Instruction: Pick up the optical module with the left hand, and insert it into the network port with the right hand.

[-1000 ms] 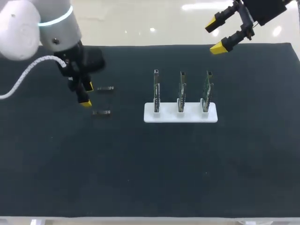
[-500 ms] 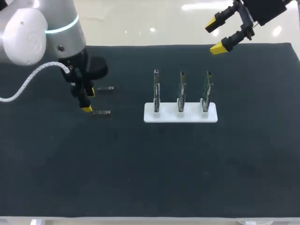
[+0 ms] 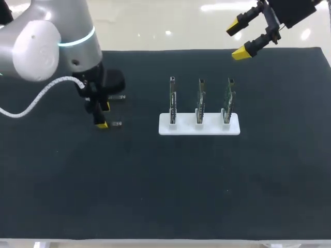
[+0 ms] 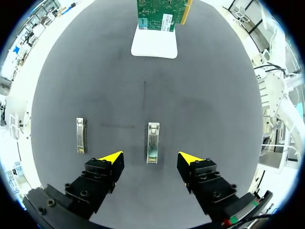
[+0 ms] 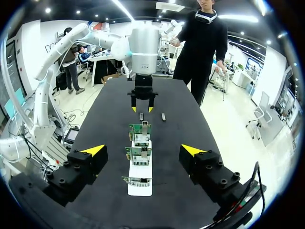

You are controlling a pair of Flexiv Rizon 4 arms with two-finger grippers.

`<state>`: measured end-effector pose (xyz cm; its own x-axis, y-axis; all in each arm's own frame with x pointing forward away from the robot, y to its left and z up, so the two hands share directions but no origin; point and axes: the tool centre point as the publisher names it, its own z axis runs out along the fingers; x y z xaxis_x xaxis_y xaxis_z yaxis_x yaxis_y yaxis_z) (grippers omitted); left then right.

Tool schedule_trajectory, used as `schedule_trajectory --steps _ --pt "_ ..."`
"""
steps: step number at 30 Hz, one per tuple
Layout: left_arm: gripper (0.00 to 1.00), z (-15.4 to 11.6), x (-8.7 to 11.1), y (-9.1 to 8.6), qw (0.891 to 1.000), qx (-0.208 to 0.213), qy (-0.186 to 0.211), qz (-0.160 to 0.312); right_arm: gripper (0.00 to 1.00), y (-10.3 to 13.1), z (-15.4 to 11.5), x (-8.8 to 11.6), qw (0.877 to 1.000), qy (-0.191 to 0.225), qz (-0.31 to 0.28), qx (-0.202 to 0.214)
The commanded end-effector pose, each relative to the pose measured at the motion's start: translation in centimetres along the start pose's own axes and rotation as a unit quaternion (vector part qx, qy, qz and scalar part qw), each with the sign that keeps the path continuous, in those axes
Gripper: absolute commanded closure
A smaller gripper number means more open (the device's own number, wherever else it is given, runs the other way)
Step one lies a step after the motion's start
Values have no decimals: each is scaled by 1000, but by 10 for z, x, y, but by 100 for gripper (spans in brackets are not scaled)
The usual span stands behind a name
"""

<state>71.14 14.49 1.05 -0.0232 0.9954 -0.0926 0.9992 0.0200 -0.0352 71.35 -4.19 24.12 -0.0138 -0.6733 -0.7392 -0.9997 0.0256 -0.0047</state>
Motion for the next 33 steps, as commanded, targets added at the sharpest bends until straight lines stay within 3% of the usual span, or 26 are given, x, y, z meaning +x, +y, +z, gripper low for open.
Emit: schedule_trajectory --steps 1,33 --pt "0 6 1 0 1000 0 5 -2 0 0 0 0 1000 -1 0 0" --pt "0 15 7 -2 1000 -10 12 -6 0 0 0 0 1000 -1 0 0"
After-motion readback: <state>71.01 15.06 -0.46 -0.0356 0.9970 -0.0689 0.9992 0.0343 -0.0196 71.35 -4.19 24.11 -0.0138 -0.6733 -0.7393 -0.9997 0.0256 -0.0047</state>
